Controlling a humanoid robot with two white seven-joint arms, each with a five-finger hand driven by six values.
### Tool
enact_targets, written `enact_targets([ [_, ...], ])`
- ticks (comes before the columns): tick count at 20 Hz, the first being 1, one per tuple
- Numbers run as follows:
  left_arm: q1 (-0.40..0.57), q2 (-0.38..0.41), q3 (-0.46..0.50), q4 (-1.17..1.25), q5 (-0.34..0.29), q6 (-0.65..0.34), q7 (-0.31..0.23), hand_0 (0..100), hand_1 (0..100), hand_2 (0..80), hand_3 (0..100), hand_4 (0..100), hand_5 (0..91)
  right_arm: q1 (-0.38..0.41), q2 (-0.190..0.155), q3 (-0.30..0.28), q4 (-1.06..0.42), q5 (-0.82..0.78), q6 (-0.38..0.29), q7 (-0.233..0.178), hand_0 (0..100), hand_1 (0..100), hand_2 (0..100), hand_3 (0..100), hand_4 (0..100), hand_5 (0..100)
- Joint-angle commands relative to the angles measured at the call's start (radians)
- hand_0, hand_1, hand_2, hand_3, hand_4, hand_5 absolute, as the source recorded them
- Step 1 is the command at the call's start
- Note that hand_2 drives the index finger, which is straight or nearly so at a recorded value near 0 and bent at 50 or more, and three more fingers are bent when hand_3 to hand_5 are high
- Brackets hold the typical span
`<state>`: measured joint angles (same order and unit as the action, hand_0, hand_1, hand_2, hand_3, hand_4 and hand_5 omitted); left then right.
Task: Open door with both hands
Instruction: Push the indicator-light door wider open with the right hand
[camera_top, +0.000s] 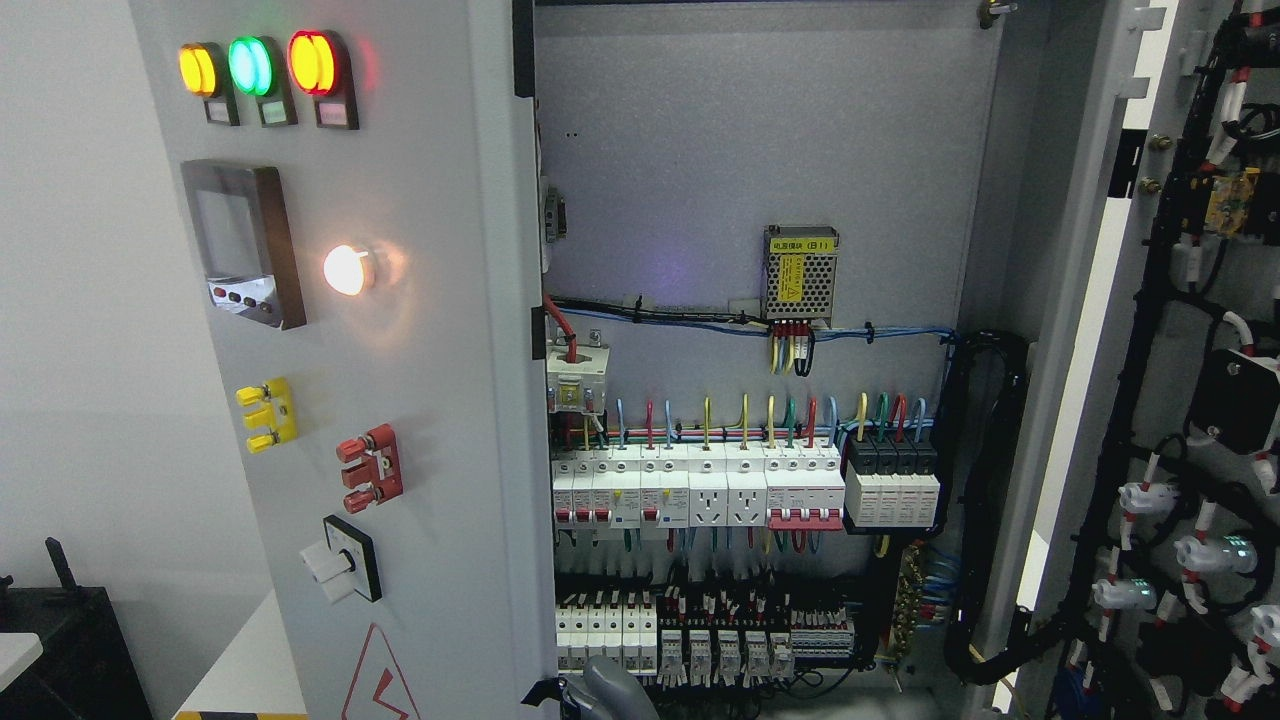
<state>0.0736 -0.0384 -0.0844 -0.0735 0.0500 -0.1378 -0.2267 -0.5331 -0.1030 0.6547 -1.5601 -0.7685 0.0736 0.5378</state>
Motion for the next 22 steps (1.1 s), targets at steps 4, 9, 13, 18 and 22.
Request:
enact_targets([
  [4, 0.0, 0.0, 0.0, 0.0, -0.001, 0.0, 0.0, 0, 0, 0.0, 0, 4, 0.0, 0.007, 0.016, 0.031, -0.037, 0.0, -0.001, 0.001, 0, 0, 0, 0, 0, 0],
  [9, 0.0, 0.0, 0.0, 0.0, -0.001, 0.0, 0.0, 0, 0, 0.0, 0, 4, 0.0, 0.015, 0.028, 0.034, -0.049, 0.0, -0.001, 0.001, 0, 0, 0, 0, 0, 0],
  [13, 0.0, 0.0, 0.0, 0.0, 0.001, 0.0, 0.0, 0, 0, 0.0, 0, 4, 0.0, 0.019, 0.039, 0.052, -0.052, 0.0, -0.001, 0.001, 0, 0, 0, 0, 0, 0],
  [18, 0.0, 0.0, 0.0, 0.0, 0.001, 0.0, 0.0, 0, 0, 0.0, 0, 4, 0.0, 0.022, 0.046, 0.071, -0.051, 0.002, 0.0, -0.001, 0, 0, 0, 0, 0, 0],
  [22, 0.0, 0.0, 0.0, 0.0, 0.001, 0.0, 0.0, 0, 0, 0.0, 0, 4, 0.0, 0.035, 0.046, 0.083, -0.051, 0.009, 0.0, -0.001, 0, 0, 0, 0, 0, 0],
])
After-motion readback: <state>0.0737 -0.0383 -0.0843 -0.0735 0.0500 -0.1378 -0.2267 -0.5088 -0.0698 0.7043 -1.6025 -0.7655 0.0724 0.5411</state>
